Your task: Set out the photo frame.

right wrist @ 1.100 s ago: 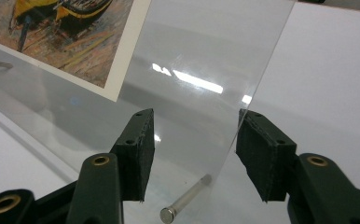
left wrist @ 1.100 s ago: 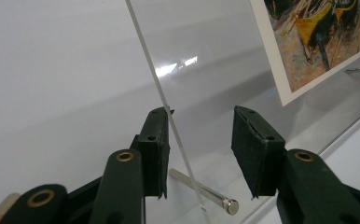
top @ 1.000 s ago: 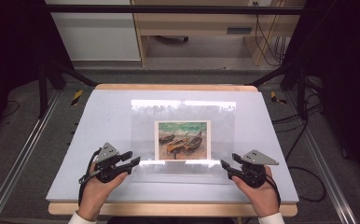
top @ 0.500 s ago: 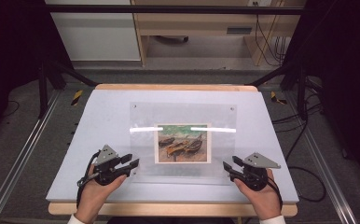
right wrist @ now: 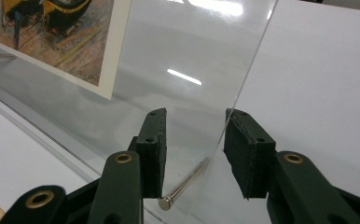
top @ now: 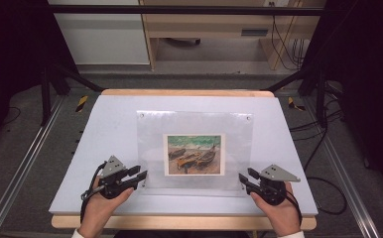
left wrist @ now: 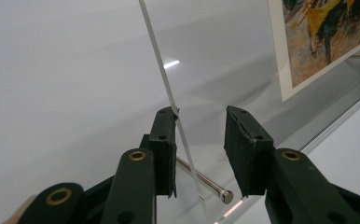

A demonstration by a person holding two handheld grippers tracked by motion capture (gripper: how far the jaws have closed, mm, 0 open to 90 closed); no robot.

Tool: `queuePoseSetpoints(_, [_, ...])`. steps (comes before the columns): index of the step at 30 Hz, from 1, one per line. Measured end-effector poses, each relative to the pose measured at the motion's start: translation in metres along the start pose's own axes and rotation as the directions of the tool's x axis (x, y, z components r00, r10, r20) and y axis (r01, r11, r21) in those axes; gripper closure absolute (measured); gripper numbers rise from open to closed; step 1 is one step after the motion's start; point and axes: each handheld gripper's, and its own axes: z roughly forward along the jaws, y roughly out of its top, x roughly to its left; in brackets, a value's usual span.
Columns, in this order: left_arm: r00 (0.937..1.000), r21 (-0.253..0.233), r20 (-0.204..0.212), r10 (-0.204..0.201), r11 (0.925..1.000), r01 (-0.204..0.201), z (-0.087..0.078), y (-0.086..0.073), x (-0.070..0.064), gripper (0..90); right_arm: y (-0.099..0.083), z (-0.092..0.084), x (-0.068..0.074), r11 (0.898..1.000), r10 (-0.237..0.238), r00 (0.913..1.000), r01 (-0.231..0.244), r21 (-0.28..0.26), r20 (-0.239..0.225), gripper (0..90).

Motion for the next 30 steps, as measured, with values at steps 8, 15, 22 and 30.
queuePoseSetpoints(8, [1.0000, 0.005, 0.002, 0.006, 1.0000, -0.006, -0.0012, -0.0009, -0.0004, 64.7, -0.0016, -0.0014, 0.0008, 1.000, -0.002, 1.0000, 0.002, -0.003, 0.004, 61.2])
queuePoseSetpoints(15, [0.9997, 0.023, 0.024, -0.003, 0.9997, 0.002, -0.0023, -0.0021, -0.0023, 64.9, -0.0039, -0.0027, 0.0022, 1.000, -0.010, 0.9999, 0.010, 0.004, 0.002, 62.1])
queuePoseSetpoints(22, [0.9998, 0.028, 0.021, -0.006, 0.9996, 0.005, -0.0031, -0.0025, -0.0037, 65.8, -0.0053, -0.0045, 0.0028, 1.000, -0.014, 0.9999, 0.014, 0.008, 0.002, 63.8])
queuePoseSetpoints(30, [0.9998, 0.041, 0.020, 0.006, 0.9991, -0.006, -0.0047, -0.0028, -0.0045, 66.7, -0.0064, -0.0061, 0.0024, 1.000, -0.013, 0.9999, 0.013, 0.010, 0.001, 66.0])
